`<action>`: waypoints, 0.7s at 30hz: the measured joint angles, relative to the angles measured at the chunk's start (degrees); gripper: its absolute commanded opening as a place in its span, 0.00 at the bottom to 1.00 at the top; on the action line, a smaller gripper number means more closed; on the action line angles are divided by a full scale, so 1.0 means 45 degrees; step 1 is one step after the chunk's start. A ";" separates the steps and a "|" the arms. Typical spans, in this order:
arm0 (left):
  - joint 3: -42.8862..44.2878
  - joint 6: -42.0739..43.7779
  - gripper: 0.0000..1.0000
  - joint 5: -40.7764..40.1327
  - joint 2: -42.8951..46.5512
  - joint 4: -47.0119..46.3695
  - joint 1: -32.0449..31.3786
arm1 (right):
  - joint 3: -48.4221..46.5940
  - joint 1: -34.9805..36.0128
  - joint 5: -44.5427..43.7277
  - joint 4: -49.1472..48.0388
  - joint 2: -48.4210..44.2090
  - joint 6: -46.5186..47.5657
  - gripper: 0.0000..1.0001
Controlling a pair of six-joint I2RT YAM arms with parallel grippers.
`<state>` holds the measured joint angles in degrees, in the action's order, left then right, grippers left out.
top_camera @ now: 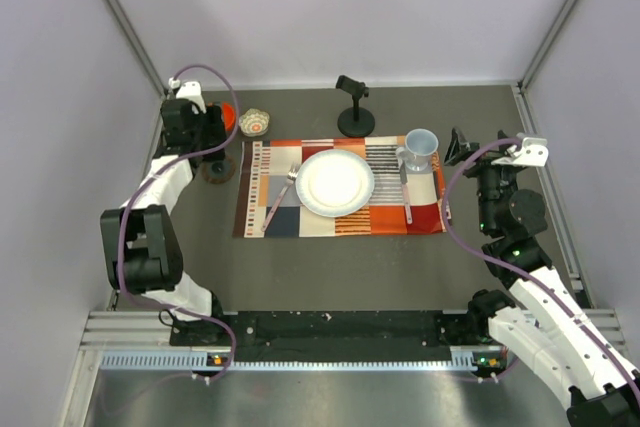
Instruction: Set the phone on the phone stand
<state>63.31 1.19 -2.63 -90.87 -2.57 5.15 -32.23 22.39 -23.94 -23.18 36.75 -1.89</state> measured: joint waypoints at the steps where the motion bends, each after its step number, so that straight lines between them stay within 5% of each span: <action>1: 0.0000 -0.0015 0.99 0.0000 0.0102 0.0010 -0.0039 | 0.0000 0.0000 0.0000 0.0005 0.0000 0.0000 0.99; 11: 0.0146 -0.1185 0.98 0.0083 0.3036 0.0758 -0.0976 | -0.0112 0.0000 0.0068 0.0141 0.1005 -0.0160 0.99; 21: 0.0316 -0.3502 0.97 0.2448 0.5770 0.1258 -0.3113 | -0.3118 0.0005 0.2293 0.1574 0.5697 -0.1535 0.99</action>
<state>64.73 -14.57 8.38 -64.90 3.09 -8.86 -46.26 22.41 -13.63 -16.10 62.39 -8.80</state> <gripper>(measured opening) 0.978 0.989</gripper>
